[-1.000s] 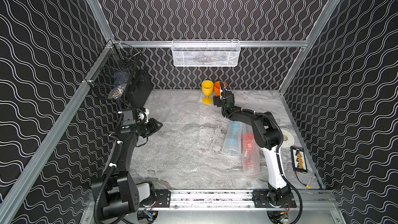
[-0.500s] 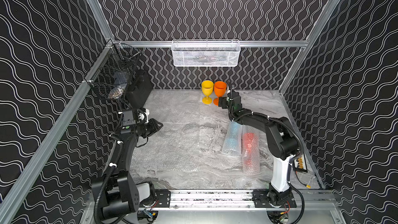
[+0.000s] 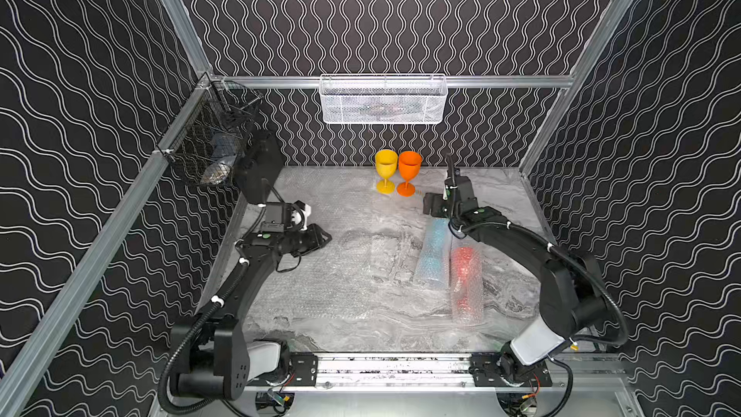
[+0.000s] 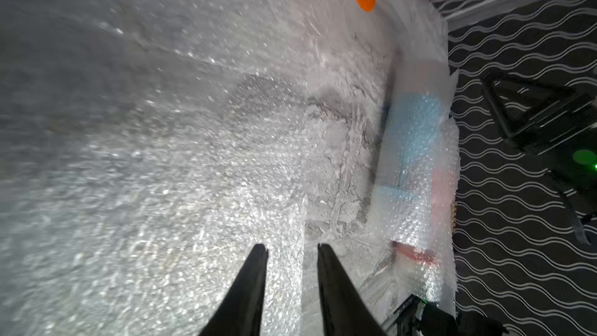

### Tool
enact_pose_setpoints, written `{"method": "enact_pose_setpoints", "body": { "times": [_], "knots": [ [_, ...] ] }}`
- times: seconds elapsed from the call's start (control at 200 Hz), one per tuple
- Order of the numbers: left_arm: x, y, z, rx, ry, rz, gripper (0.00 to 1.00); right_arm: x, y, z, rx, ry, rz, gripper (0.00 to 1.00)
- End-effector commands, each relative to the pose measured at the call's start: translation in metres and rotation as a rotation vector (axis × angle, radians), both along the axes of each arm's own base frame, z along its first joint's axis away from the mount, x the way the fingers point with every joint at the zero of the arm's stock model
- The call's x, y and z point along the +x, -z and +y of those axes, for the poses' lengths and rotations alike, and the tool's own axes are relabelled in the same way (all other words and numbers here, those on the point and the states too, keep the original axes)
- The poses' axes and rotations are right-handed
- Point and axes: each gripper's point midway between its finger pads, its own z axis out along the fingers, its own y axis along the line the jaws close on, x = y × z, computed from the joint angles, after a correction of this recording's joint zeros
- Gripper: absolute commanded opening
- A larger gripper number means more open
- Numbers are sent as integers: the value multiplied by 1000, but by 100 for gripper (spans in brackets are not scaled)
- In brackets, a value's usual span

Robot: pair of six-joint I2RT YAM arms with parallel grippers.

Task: Unpack wine glasses from bubble wrap
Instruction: Move the bubble wrap to the center of the board.

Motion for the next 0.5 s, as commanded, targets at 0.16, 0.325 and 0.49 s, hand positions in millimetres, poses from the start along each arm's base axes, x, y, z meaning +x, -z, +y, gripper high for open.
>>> {"method": "enact_pose_setpoints", "body": {
  "times": [0.16,0.325,0.49],
  "knots": [
    [20,5,-79,30,125,-33,32,-58,17,-18,68,14,208,94],
    [25,13,-146,33,260,-28,32,-84,28,-45,76,75,288,93],
    [23,27,-204,80,386,-21,31,-112,39,-78,106,168,360,92]
  ]
}}
